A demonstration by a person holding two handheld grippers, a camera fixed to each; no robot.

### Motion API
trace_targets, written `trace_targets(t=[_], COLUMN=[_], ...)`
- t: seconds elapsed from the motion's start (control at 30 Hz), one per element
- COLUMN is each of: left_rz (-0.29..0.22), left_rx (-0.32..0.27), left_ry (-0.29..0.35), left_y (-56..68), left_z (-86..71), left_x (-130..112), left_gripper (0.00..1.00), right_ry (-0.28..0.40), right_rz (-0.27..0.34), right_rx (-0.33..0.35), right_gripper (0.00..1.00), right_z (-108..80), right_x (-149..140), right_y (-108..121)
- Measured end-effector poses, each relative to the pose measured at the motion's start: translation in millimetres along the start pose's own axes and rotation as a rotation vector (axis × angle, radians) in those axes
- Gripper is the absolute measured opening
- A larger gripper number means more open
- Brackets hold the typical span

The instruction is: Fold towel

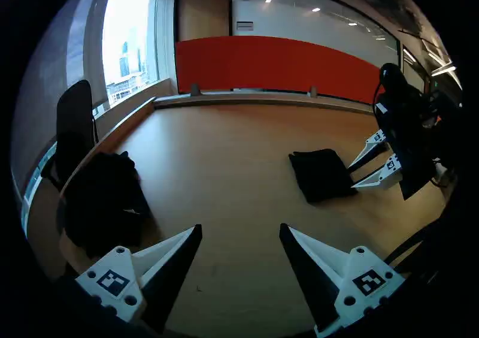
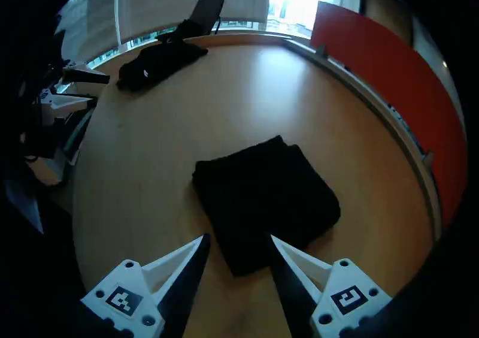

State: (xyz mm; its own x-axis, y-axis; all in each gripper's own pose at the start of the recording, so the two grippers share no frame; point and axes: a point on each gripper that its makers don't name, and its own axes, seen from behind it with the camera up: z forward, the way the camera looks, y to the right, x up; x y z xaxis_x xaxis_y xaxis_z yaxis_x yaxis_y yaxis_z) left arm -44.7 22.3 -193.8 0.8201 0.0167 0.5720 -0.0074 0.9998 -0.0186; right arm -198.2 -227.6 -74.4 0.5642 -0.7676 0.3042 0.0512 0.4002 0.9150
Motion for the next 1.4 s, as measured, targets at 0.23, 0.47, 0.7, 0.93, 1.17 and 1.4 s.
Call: trace_targets(t=[0.23, 0.47, 0.7, 0.93, 1.17, 1.4], left_rz=[0.009, 0.008, 0.009, 0.007, 0.003, 0.005], left_rx=[-0.008, -0.013, -0.012, -0.012, -0.011, -0.013], left_ry=[-0.001, -0.002, -0.004, -0.006, -0.006, -0.007], left_y=[1.3, 1.6, 0.5, 0.5, 0.7, 1.9], left_z=[1.3, 3.0, 3.4, 3.7, 3.6, 3.2], left_x=[1, 1, 0, -1, -2, -2], left_gripper=[0.96, 0.96, 0.96, 0.96, 0.96, 0.96], right_ry=[-0.011, -0.034, -0.050, -0.063, -0.074, -0.070], right_rz=[0.019, 0.032, 0.062, 0.086, 0.107, 0.139], right_rx=[-0.015, -0.024, -0.028, -0.037, -0.042, -0.046], right_gripper=[0.67, 0.67, 0.67, 0.63, 0.51, 0.37], right_z=[-2.8, -1.8, -2.4, 0.1, 2.3, 5.1], right_x=[-11, -26, -39, -46, -51, -50], right_y=[2, -1, -3, -1, 0, 0])
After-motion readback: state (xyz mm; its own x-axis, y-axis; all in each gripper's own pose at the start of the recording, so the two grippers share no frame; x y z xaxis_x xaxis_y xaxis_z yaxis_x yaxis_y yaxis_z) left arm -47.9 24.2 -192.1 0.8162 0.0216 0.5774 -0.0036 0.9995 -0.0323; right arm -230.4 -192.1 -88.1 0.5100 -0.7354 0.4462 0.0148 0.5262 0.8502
